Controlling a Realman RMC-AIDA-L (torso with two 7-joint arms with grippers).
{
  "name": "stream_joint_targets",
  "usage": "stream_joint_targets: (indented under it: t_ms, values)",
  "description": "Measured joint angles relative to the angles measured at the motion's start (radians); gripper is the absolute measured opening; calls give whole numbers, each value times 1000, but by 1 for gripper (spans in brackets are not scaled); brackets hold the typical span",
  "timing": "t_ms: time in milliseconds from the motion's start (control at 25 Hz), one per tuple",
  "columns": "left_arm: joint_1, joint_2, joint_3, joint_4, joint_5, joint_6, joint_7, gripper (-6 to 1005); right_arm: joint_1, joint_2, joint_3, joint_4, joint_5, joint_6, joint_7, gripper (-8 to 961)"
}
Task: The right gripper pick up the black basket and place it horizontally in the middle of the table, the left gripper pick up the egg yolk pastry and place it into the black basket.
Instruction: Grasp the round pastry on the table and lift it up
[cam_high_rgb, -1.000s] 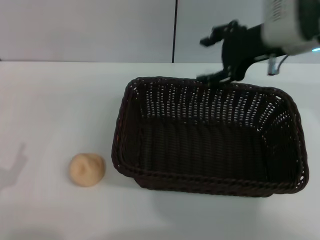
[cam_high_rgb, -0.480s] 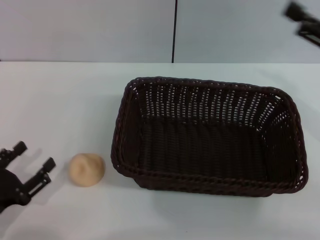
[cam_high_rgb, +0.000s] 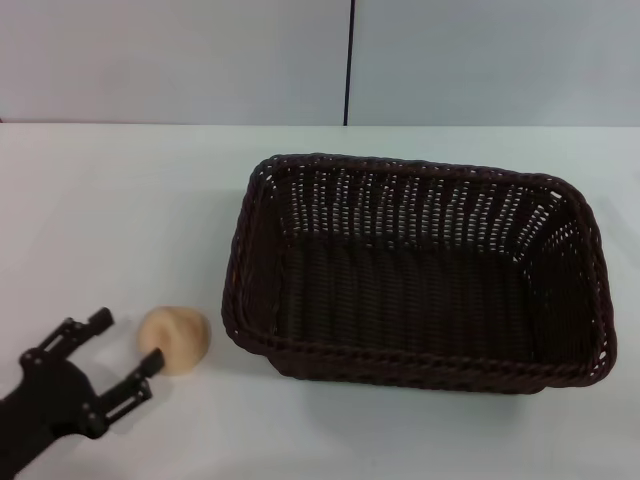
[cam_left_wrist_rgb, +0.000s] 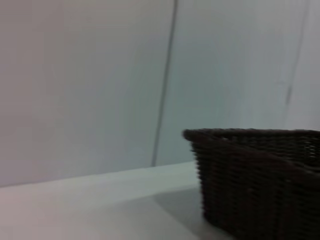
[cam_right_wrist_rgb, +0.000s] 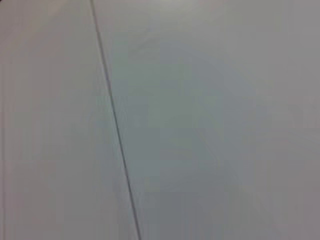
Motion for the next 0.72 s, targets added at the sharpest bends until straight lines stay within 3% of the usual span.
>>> stream_joint_targets:
  t_ms: [160, 720]
  values:
    - [-17, -4, 43, -33, 0, -27, 8, 813, 6, -2, 31, 79, 3, -68, -5, 804]
    - [-52, -6, 40, -71, -7, -117, 43, 802, 13, -4, 47, 169, 5, -146, -13, 804]
